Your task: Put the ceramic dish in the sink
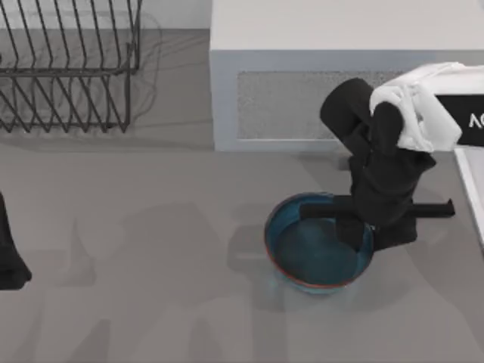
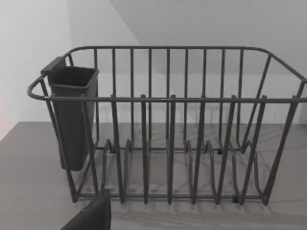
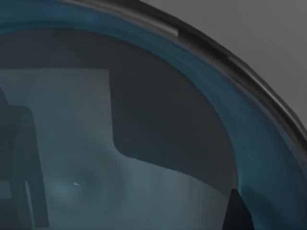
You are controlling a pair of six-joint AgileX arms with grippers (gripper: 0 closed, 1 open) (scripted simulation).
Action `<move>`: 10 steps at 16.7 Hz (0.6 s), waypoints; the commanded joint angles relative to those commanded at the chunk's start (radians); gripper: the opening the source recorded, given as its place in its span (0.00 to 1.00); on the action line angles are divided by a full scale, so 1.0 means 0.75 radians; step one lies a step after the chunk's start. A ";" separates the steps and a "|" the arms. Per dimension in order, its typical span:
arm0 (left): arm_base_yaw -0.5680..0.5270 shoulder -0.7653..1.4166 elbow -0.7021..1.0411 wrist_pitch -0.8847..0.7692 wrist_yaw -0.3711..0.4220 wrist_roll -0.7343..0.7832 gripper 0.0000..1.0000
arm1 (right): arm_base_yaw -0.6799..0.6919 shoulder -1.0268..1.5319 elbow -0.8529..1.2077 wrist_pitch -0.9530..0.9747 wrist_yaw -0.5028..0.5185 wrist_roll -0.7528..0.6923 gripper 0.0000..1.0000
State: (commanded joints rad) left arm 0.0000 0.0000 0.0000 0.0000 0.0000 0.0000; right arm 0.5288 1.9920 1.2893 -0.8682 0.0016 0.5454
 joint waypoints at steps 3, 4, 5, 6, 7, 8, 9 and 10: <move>0.000 0.000 0.000 0.000 0.000 0.000 1.00 | 0.001 -0.007 0.021 -0.021 0.000 0.002 0.00; 0.000 0.000 0.000 0.000 0.000 0.000 1.00 | 0.002 -0.012 0.053 -0.051 -0.001 0.004 0.00; 0.000 0.000 0.000 0.000 0.000 0.000 1.00 | 0.005 -0.019 0.094 -0.096 -0.001 0.005 0.00; 0.000 0.000 0.000 0.000 0.000 0.000 1.00 | 0.008 -0.026 0.141 -0.154 -0.002 0.005 0.00; 0.000 0.000 0.000 0.000 0.000 0.000 1.00 | 0.011 -0.033 0.193 -0.224 -0.003 0.004 0.00; 0.000 0.000 0.000 0.000 0.000 0.000 1.00 | 0.013 -0.039 0.248 -0.301 -0.003 0.003 0.00; 0.000 0.000 0.000 0.000 0.000 0.000 1.00 | 0.013 -0.047 0.305 -0.384 -0.003 0.002 0.00; 0.000 0.000 0.000 0.000 0.000 0.000 1.00 | 0.011 -0.057 0.363 -0.466 -0.002 0.001 0.00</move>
State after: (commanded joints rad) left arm 0.0000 0.0000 0.0000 0.0000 0.0000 0.0000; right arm 0.5371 1.9493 1.5612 -1.2181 -0.0002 0.5458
